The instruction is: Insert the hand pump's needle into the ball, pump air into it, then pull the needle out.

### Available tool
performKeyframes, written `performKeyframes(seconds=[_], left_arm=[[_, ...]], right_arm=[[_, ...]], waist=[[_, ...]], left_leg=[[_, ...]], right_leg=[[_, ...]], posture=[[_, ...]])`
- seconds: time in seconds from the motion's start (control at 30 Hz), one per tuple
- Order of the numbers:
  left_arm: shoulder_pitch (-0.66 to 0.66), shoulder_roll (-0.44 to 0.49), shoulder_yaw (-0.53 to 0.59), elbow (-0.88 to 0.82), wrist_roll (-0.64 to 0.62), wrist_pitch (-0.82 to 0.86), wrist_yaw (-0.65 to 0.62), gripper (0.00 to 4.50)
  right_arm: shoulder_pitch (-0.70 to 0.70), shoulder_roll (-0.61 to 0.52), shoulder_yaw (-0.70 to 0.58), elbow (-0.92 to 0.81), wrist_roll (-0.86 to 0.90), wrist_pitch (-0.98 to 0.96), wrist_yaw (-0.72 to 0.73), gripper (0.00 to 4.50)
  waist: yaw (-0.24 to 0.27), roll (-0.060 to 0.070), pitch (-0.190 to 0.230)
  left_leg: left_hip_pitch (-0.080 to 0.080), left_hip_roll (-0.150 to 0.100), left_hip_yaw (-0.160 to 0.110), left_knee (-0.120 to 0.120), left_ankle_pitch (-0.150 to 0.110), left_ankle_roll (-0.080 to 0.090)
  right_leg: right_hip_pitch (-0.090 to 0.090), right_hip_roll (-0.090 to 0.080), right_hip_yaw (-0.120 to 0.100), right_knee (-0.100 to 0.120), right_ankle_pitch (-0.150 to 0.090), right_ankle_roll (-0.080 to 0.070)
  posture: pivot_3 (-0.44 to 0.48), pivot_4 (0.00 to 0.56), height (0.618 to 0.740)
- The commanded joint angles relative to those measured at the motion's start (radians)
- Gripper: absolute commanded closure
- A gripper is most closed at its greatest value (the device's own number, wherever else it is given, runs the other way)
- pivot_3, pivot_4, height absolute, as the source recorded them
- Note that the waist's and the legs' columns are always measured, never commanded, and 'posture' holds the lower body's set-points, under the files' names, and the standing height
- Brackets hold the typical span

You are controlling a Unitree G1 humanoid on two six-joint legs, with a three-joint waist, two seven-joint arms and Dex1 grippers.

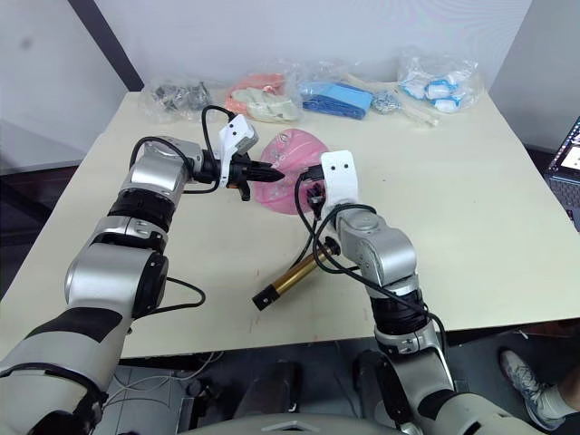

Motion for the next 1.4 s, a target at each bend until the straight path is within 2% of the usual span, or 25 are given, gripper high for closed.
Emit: performKeyframes(seconds=[0.03,0.87,0.93,0.97,1.0,1.07,1.4], left_arm=[[0.025,0.005,-0.016,0.011,0.015,0.006,0.007,4.5],[0.024,0.003,-0.016,0.007,0.014,0.007,0.007,4.5],[0.025,0.003,-0.016,0.006,0.014,0.008,0.006,4.5],[0.025,0.003,-0.017,0.005,0.013,0.008,0.005,4.5],[0.025,0.004,-0.016,0.005,0.013,0.009,0.005,4.5],[0.026,0.004,-0.016,0.004,0.013,0.01,0.004,4.5],[0.035,0.002,-0.017,-0.003,0.01,0.013,0.0,4.5]], right_arm=[[-0.06,0.055,0.005,-0.028,0.01,-0.018,0.005,2.24],[-0.048,0.066,0.009,-0.008,0.009,-0.027,-0.005,2.24],[-0.047,0.067,0.008,-0.005,0.01,-0.027,-0.005,2.74],[-0.047,0.067,0.008,-0.004,0.011,-0.027,-0.005,3.22],[-0.047,0.067,0.008,-0.003,0.011,-0.028,-0.004,3.22],[-0.047,0.066,0.006,0.001,0.012,-0.026,-0.003,4.09],[-0.068,0.029,0.014,0.008,0.012,-0.008,0.03,4.11]], waist=[[0.0,0.0,0.0],[0.0,0.0,0.0],[0.0,0.0,0.0],[0.0,0.0,0.0],[0.0,0.0,0.0],[-0.001,0.0,0.0],[-0.003,0.0,0.0]], left_leg=[[0.0,0.0,0.0,0.0,0.0,0.0],[0.0,0.0,0.0,0.0,0.0,0.0],[0.0,0.0,0.0,0.0,0.0,0.0],[0.0,0.0,0.0,0.0,0.0,0.0],[0.0,0.0,0.0,0.0,0.0,0.0],[0.0,0.0,0.0,0.0,0.0,0.0],[0.001,0.0,0.0,0.001,0.0,0.0]], right_leg=[[0.0,0.0,0.0,0.0,0.0,0.0],[0.0,0.0,0.0,0.0,0.0,0.0],[0.0,0.0,0.0,0.0,0.0,0.0],[0.0,0.0,0.0,0.0,0.0,0.0],[0.0,0.0,0.0,0.0,0.0,0.0],[0.0,0.0,0.0,0.0,0.0,0.0],[0.0,0.0,0.0,0.002,0.0,0.0]], posture=[[0.0,0.15,0.74],[0.0,0.15,0.74],[0.0,0.15,0.74],[0.0,0.15,0.74],[0.0,0.15,0.74],[0.0,0.15,0.74],[0.0,0.15,0.74]])
